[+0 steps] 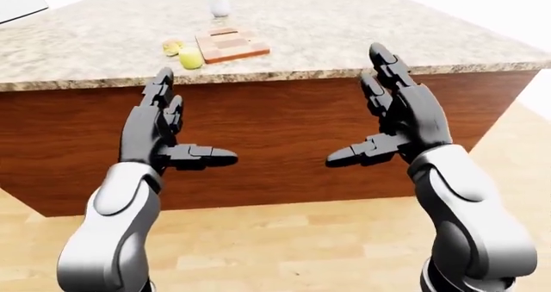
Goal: Place the bread and cheese on the cutting board.
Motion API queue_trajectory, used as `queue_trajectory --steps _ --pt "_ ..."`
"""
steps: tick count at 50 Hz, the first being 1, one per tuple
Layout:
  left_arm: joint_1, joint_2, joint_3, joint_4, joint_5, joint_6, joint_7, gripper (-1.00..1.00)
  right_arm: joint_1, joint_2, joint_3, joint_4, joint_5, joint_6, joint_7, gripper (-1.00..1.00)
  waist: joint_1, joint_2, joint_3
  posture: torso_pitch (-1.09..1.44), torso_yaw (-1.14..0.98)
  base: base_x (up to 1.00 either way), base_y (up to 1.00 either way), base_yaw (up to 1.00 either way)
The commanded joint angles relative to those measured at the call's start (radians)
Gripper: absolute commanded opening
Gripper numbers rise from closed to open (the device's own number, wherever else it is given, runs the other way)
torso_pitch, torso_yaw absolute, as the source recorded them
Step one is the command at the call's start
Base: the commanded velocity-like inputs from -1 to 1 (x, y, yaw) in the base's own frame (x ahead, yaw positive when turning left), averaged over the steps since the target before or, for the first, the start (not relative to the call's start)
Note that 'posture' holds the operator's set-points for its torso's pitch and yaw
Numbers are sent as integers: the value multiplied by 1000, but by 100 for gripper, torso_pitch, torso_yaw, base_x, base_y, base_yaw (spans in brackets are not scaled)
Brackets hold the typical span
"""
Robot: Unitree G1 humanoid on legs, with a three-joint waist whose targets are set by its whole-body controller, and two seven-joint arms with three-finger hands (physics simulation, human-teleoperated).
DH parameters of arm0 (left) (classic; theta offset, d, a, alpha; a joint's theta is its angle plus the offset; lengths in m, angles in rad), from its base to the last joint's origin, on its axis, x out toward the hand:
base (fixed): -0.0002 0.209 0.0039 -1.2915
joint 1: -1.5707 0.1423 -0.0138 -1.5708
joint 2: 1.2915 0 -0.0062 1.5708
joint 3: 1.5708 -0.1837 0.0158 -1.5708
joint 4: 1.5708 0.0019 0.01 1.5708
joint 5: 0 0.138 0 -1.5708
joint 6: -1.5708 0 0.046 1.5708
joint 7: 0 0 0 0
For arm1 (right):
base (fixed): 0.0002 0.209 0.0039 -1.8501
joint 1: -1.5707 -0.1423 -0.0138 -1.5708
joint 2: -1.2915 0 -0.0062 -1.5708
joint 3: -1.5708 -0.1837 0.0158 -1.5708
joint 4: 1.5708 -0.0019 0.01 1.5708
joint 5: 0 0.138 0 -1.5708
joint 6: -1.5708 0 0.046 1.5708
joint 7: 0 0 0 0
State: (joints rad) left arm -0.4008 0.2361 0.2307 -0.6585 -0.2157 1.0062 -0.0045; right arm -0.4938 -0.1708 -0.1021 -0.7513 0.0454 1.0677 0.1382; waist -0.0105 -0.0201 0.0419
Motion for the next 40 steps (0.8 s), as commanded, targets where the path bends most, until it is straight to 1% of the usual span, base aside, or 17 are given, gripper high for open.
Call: queue_trajectory --steps 1,6,8,9,11,18,20,22,23,25,28,31,33,35,36,37,40 --pt "-25 15 28 -37 7 -33 4 100 -31 0 8 -38 1 -39 6 100 8 -8 -25 0 0 12 8 0" --pt "-26 12 21 -34 9 -35 5 100 -27 4 10 -40 -5 -41 11 100 3 44 -7 0 0 14 8 0" --pt "-25 12 19 -31 11 -38 4 100 -25 5 11 -41 -7 -42 15 100 -3 105 -25 0 0 13 9 0" --pt "-25 11 19 -31 12 -38 4 100 -24 5 10 -42 -7 -42 16 100 2 95 -28 0 0 12 9 0" --pt "-26 10 17 -30 13 -38 4 100 -26 6 7 -42 -7 -40 18 100 4 99 -16 0 0 12 9 0" --pt "-34 11 18 -34 13 -29 3 100 -29 9 9 -48 -6 -32 19 100 10 37 -14 0 0 12 9 0" --pt "-35 10 19 -33 11 -31 2 100 -36 9 9 -51 -6 -25 19 100 13 9 -16 0 0 12 9 0" --pt "-35 11 17 -33 12 -31 2 100 -34 10 12 -52 -6 -26 19 100 15 -47 -32 0 0 13 10 0" --pt "-37 12 18 -35 11 -27 2 100 -32 11 13 -56 -5 -24 20 100 6 -15 -22 0 0 13 8 0" --pt "-40 13 15 -34 12 -24 2 100 -33 10 18 -63 -6 -19 24 100 11 -26 -25 0 0 12 9 0" --pt "-45 12 11 -29 14 -25 2 100 -38 9 15 -63 -5 -14 28 100 10 -8 -27 0 0 13 9 0" --pt "-49 11 9 -30 14 -22 3 100 -39 8 14 -65 -5 -13 29 100 7 24 -14 0 0 12 9 0" --pt "-43 9 8 -27 16 -29 2 100 -34 9 16 -64 -6 -18 30 100 1 63 -14 0 0 13 9 0" --pt "-38 7 7 -25 18 -35 1 100 -40 10 14 -64 -6 -14 29 100 0 136 -39 0 0 13 9 0" --pt "-37 4 5 -26 19 -36 1 100 -45 9 18 -70 -6 -6 29 100 8 84 -22 0 0 12 10 0" --pt "-38 3 4 -30 19 -32 2 100 -43 9 21 -73 -7 -7 31 100 2 104 -22 0 0 12 9 0" --pt "-30 3 9 -32 18 -36 -1 100 -32 11 23 -75 -11 -13 33 100 10 81 -27 0 0 12 9 0"
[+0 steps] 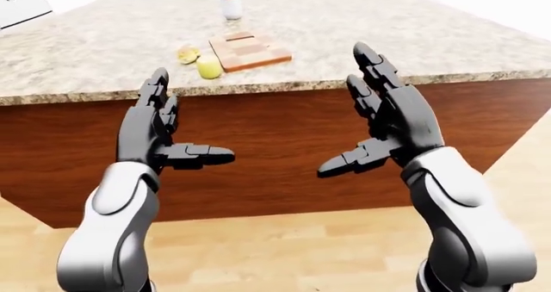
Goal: Place the bread and cheese on the cutting board.
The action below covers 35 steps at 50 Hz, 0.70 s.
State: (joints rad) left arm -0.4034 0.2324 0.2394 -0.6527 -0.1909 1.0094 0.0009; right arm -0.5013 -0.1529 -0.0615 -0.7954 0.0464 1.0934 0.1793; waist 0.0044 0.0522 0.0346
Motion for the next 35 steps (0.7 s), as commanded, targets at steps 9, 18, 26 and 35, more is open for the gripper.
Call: queue_trajectory --steps 9,18,26,35 --pt "-15 3 1 -38 -2 -48 -9 100 -25 2 -20 -38 3 -61 -18 100 16 -62 -4 0 0 6 2 0" --pt "-13 1 -3 -41 2 -48 -12 100 -11 8 -17 -61 24 -68 -9 100 -2 -36 -19 0 0 3 0 0" --pt "-7 -2 -2 -43 5 -51 -15 100 -8 6 -6 -70 22 -63 -4 100 -4 -39 -12 0 0 12 0 0" --pt "6 -4 1 -46 4 -57 -20 100 -2 15 31 -85 -45 -28 11 100 5 -58 -22 0 0 4 0 0"
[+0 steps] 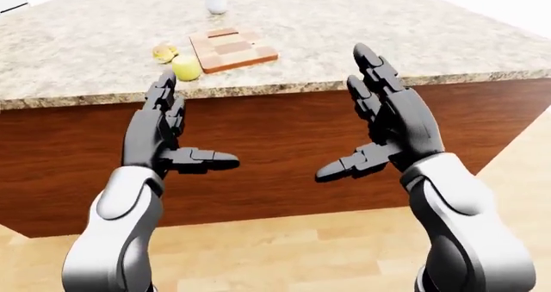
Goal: Place the bread and cheese on the cutting board.
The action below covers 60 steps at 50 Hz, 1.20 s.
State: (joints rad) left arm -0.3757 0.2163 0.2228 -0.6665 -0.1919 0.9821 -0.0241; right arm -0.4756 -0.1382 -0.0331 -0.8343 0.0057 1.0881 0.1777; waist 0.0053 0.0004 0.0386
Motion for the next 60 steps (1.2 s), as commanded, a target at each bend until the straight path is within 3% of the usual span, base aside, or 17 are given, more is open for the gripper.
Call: queue_trajectory --steps 1,10,13,15,16,17,25,30,31,33,38,42,43,52,56,57,60 --pt "-22 11 15 -32 6 -30 5 100 -30 1 -1 -42 -8 -27 16 100 4 -5 -25 0 0 0 0 0" --pt "-47 14 6 -22 12 -19 6 100 -30 -1 10 -43 -47 -47 52 100 -4 -8 -19 0 0 0 15 0" --pt "-59 15 7 -20 11 -12 6 100 -40 1 10 -46 -55 -37 62 100 -10 36 -13 0 0 0 25 0" --pt "-62 16 7 -22 9 -7 6 100 -47 4 10 -46 -57 -28 65 100 -13 115 -38 0 0 0 25 0" --pt "-64 17 9 -20 8 -6 6 100 -48 5 11 -46 -59 -27 67 100 -6 64 -26 0 0 0 24 0" --pt "-64 18 10 -17 8 -8 5 100 -45 7 12 -43 -60 -32 68 100 -11 83 -22 0 0 0 25 0" --pt "-52 14 5 -16 9 -17 6 100 -35 16 16 -43 -69 -40 75 100 -22 13 -13 0 0 0 24 0" --pt "-44 9 0 -16 14 -24 6 100 -29 18 15 -51 -72 -40 80 100 -25 -78 -39 0 0 0 23 0" --pt "-43 8 -2 -15 16 -26 6 100 -27 19 15 -52 -72 -42 80 100 -31 -29 -23 0 0 0 23 0" --pt "-39 5 -7 -14 19 -31 5 100 -18 21 17 -52 -72 -50 82 100 -17 -50 -39 0 0 0 22 0" --pt "-31 2 -6 -11 24 -40 0 100 -9 25 23 -46 -75 -68 84 100 -10 -6 -21 0 0 0 23 0" --pt "-24 0 -1 -16 24 -40 -3 100 -14 29 28 -53 -79 -55 84 100 -18 112 -38 0 0 0 23 0" --pt "-23 0 -1 -18 24 -40 -4 100 -15 30 29 -54 -79 -53 84 100 -9 67 -26 0 0 1 22 0" --pt "-20 -4 -3 -29 23 -30 -6 100 -8 32 25 -62 -80 -50 86 100 -13 8 -4 0 0 7 16 0" --pt "-37 0 -7 -30 26 -18 -4 100 -15 33 18 -62 -75 -42 86 100 -9 -76 -25 0 0 9 13 0" --pt "-42 1 -7 -34 26 -10 -4 100 -12 33 16 -57 -72 -50 86 100 -19 -34 -14 0 0 9 5 0" --pt "-47 4 -7 -37 26 -3 -6 100 -19 34 16 -59 -68 -41 82 100 -9 -33 -17 0 0 9 4 0"
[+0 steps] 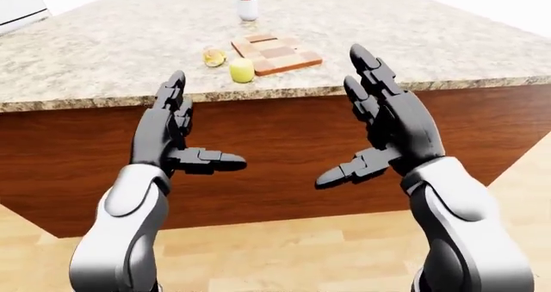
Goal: Place the bread and cheese on the cutting board.
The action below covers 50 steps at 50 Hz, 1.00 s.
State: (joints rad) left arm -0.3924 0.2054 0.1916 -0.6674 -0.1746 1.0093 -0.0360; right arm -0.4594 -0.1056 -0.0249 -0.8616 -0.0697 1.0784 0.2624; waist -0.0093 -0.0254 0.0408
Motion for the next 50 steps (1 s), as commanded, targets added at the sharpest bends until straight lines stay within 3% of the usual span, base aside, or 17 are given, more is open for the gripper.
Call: queue_trajectory --steps 1,5,7,8,10,16,20,29,31,33,34,35,41,46,47,48,50 --pt "-32 15 23 -35 9 -30 6 100 -35 1 8 -31 8 -33 -4 100 8 6 -21 0 0 9 4 0" --pt "-38 15 22 -36 9 -24 4 100 -45 -2 9 -29 12 -26 -6 100 4 65 -9 0 0 10 4 0" --pt "-41 16 22 -38 9 -20 3 100 -50 -2 14 -32 13 -18 -8 100 1 138 -32 0 0 9 4 0" --pt "-42 16 22 -37 10 -18 2 100 -50 -1 17 -32 13 -18 -9 100 11 90 -17 0 0 9 3 0" --pt "-46 17 22 -36 9 -16 1 100 -51 -1 19 -31 13 -17 -8 100 9 106 -17 0 0 9 3 0" --pt "-50 16 21 -38 8 -11 3 100 -54 3 15 -35 22 -6 -12 100 10 49 -13 0 0 11 2 0" --pt "-38 13 20 -47 9 -13 2 100 -43 6 17 -42 26 -8 -17 100 16 -36 -27 0 0 13 0 0" --pt "-27 4 10 -54 17 -16 2 100 -22 6 14 -51 36 -17 -20 100 10 35 -5 0 0 14 0 0" --pt "-25 3 8 -54 19 -19 2 100 -20 6 14 -52 37 -17 -20 100 4 72 -6 0 0 14 0 0" --pt "-20 -2 6 -58 22 -19 3 100 -23 4 12 -56 40 -11 -20 100 1 141 -33 0 0 14 0 0" --pt "-19 -2 5 -58 22 -20 2 100 -23 4 11 -57 41 -10 -20 100 12 91 -16 0 0 15 0 0" --pt "-17 -4 5 -57 23 -23 2 100 -23 3 11 -57 41 -11 -20 100 4 111 -15 0 0 15 0 0" --pt "-12 -5 5 -63 29 -24 -4 100 -1 7 16 -62 42 -22 -27 100 13 60 -16 0 0 14 0 0" --pt "-16 -10 1 -72 32 -14 -3 100 2 2 6 -69 47 -20 -25 100 19 -40 -26 0 0 14 0 0" --pt "-17 -10 1 -77 32 -9 -3 100 -4 1 7 -77 48 -8 -25 100 9 0 -24 0 0 15 0 0" --pt "-18 -10 1 -78 32 -8 -3 100 -9 0 6 -80 49 -2 -26 100 18 -17 -22 0 0 14 0 0" --pt "-32 -7 8 -88 27 12 -2 100 -14 -4 5 -85 51 6 -25 100 9 -9 -24 0 0 14 0 0"
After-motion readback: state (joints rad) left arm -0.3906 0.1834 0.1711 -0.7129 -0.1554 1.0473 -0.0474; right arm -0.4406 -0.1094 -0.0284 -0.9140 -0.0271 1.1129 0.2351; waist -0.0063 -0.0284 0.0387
